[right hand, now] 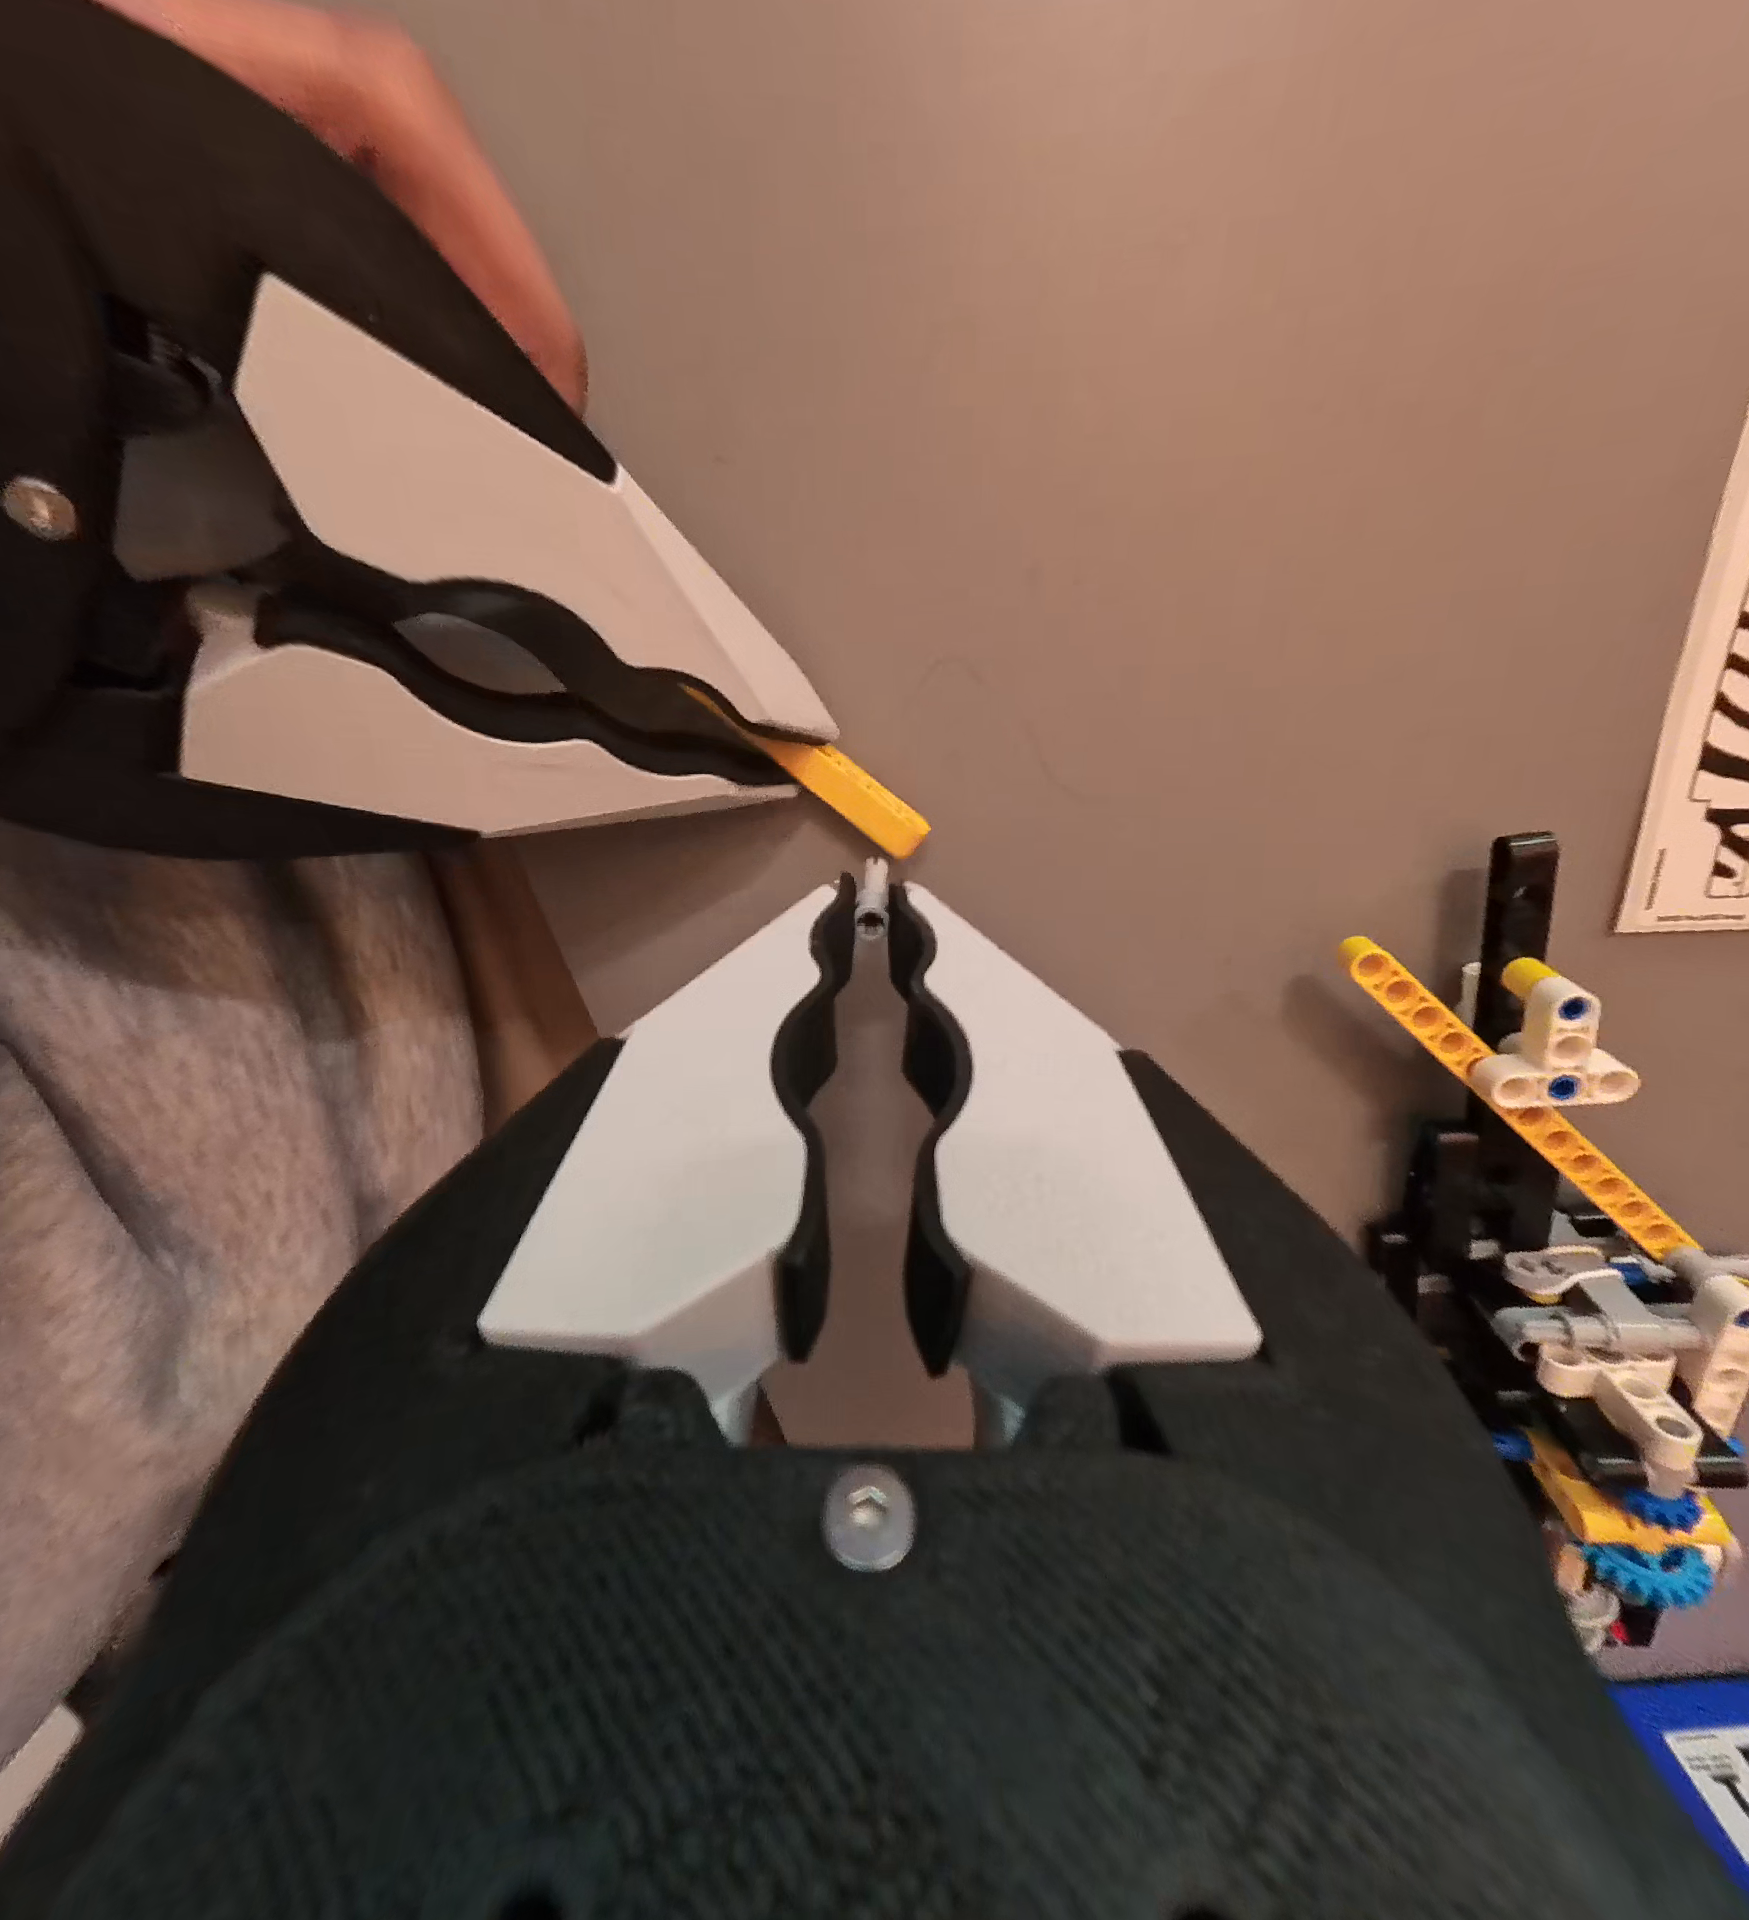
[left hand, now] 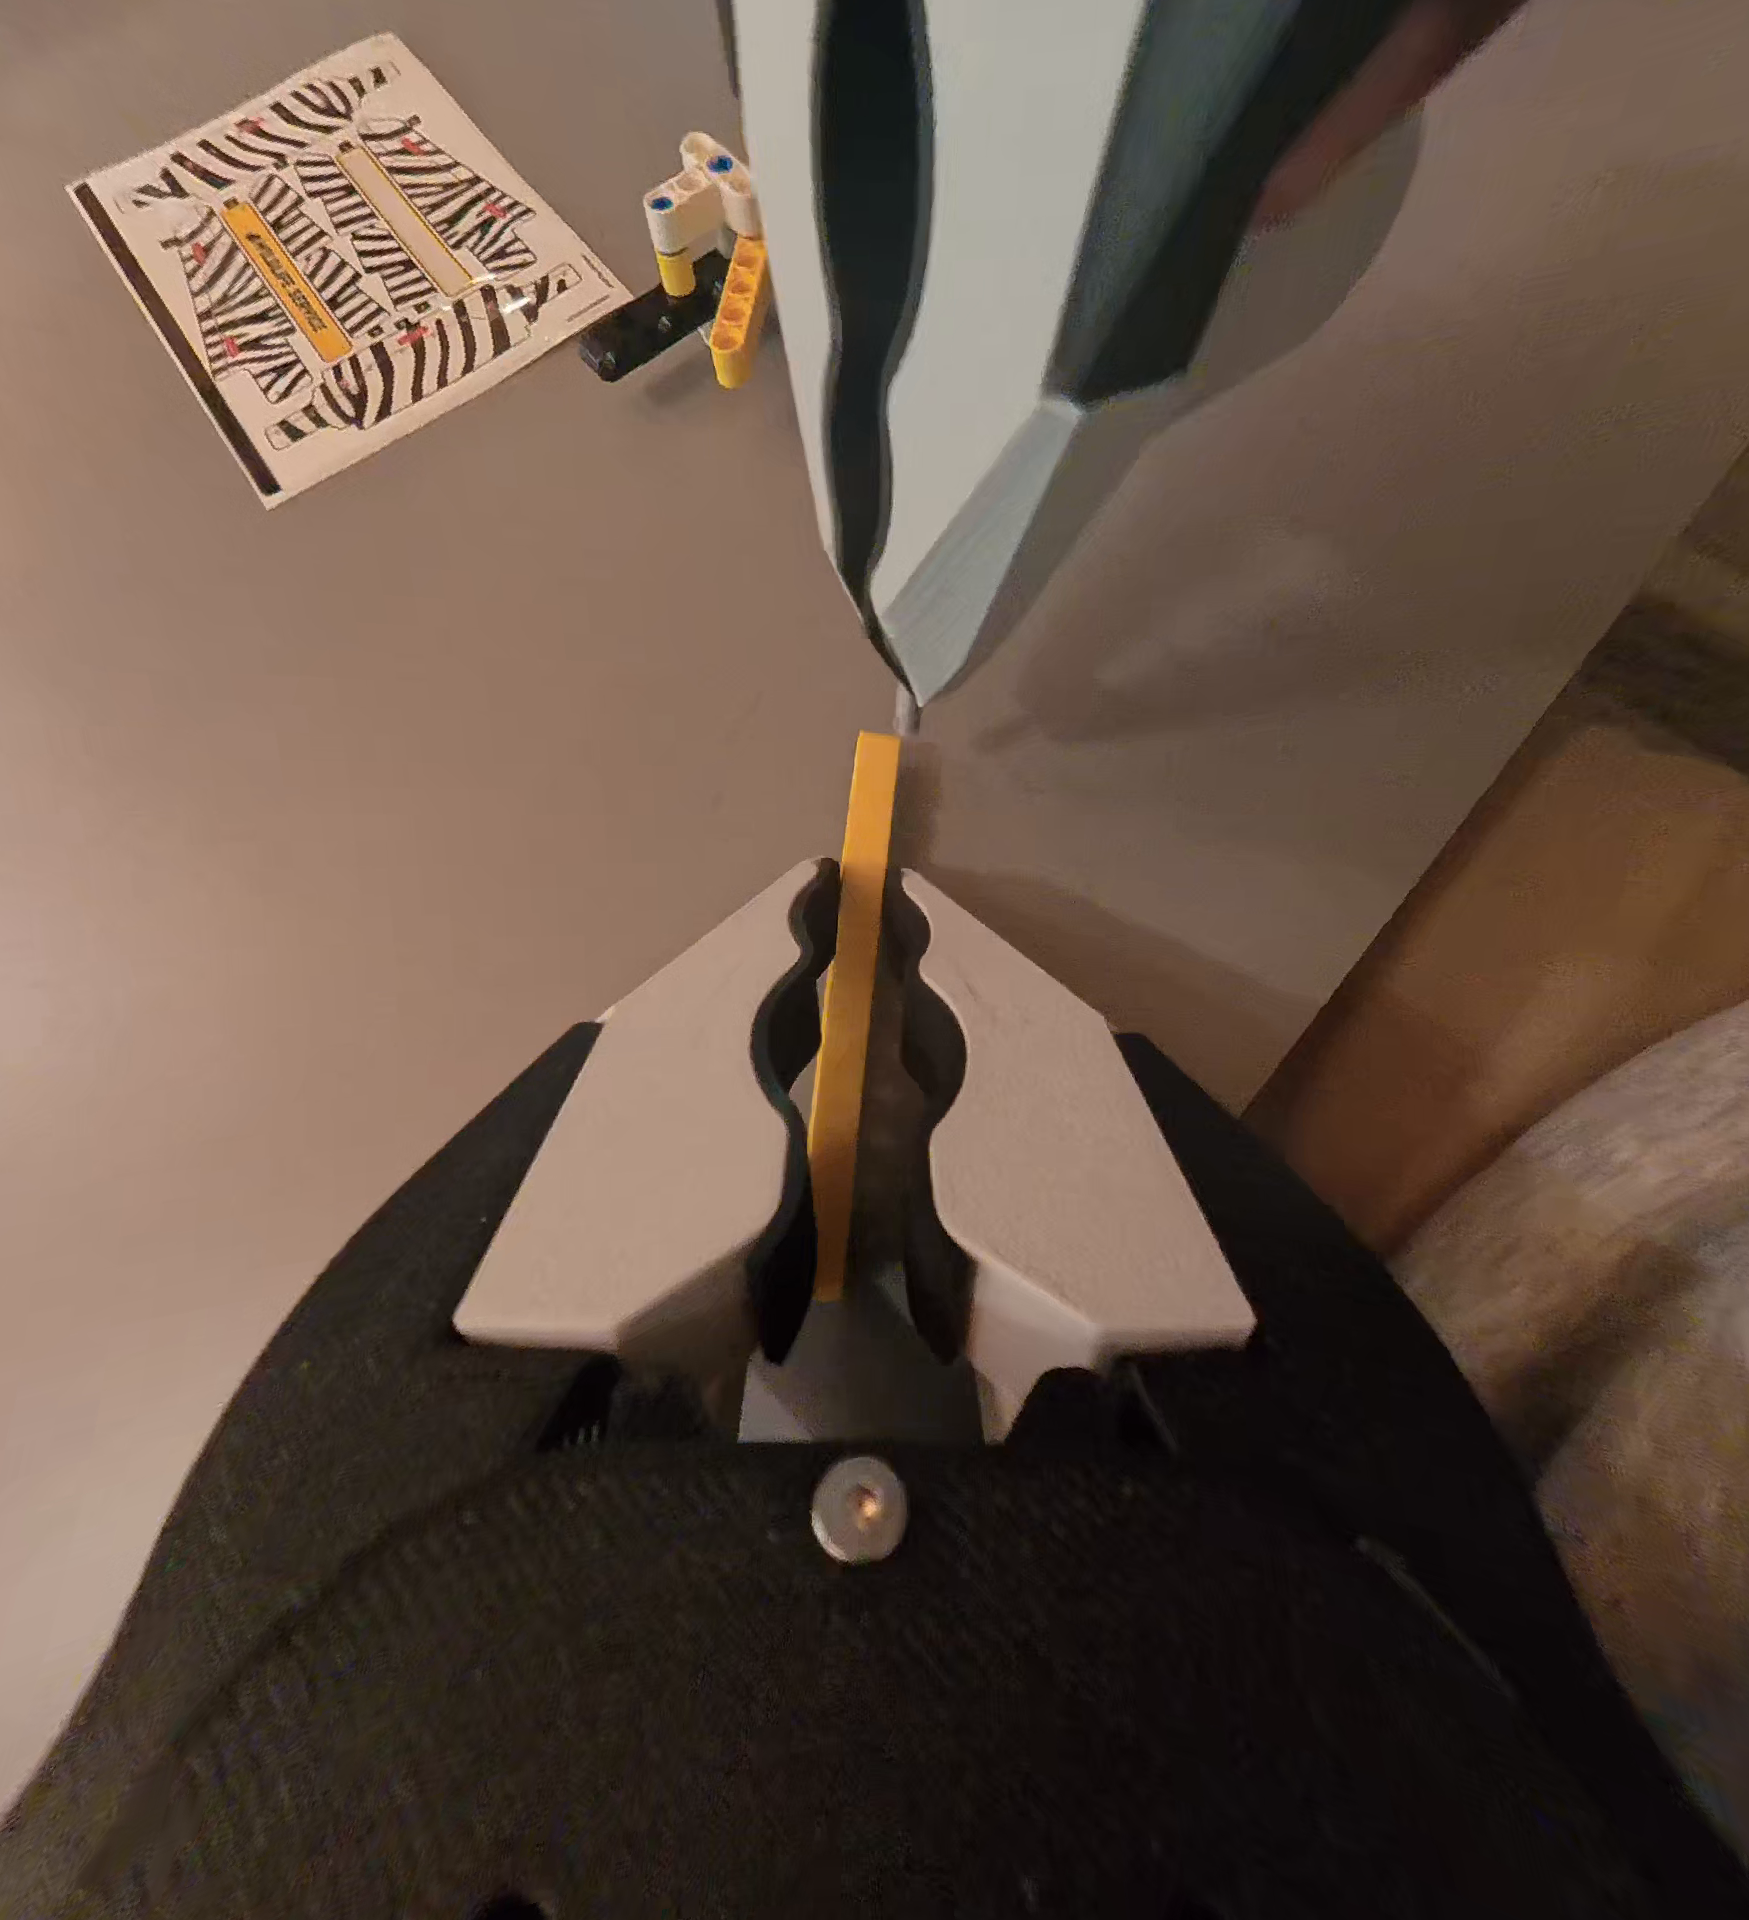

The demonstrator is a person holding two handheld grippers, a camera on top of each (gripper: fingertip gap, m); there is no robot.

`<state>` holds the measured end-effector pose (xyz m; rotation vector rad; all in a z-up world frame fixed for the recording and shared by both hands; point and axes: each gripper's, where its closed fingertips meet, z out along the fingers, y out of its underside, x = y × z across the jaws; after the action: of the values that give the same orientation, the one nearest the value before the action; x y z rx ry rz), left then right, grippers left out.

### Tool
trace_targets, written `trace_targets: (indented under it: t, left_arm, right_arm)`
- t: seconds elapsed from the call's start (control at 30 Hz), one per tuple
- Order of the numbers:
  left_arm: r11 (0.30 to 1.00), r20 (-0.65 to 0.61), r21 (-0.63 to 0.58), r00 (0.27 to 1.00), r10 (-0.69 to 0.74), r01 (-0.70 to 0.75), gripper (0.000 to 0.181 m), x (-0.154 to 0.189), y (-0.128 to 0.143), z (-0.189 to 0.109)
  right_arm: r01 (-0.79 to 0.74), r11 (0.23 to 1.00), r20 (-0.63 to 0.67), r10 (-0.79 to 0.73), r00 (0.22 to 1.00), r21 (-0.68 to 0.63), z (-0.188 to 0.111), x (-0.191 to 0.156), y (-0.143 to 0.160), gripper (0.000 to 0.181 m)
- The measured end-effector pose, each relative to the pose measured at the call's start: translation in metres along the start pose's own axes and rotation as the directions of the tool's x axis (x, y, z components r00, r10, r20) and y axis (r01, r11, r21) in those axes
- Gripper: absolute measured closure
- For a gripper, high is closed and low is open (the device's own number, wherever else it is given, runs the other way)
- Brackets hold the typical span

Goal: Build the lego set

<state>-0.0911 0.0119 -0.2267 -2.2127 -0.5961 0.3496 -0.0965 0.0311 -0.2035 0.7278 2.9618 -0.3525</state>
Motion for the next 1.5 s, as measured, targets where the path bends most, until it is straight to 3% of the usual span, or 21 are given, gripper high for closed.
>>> trace_targets:
  t: [0.47,0.83,1.07,1.5]
  left_arm:
    - [0.995,0.027,-0.010,0.995,0.100,-0.100,0.173,0.002,0.001,-0.002]
    - [1.000,0.018,-0.005,0.999,0.029,-0.029,0.167,0.000,0.001,-0.004]
    - [1.000,0.016,0.002,0.999,0.028,-0.028,0.174,0.000,0.000,-0.005]
    - [0.992,0.033,0.008,0.991,0.129,-0.129,0.174,0.002,0.000,-0.005]
  right_arm:
    - [-0.029,0.999,-0.009,0.029,1.000,0.039,0.010,0.005,-0.004,0.177]
    - [-0.002,1.000,-0.027,0.003,1.000,0.020,0.011,-0.006,0.005,0.177]
    - [-0.027,0.998,-0.034,0.029,0.999,0.055,0.011,-0.005,0.004,0.177]
    - [-0.070,0.992,-0.026,0.073,0.997,0.102,0.012,-0.007,0.000,0.177]
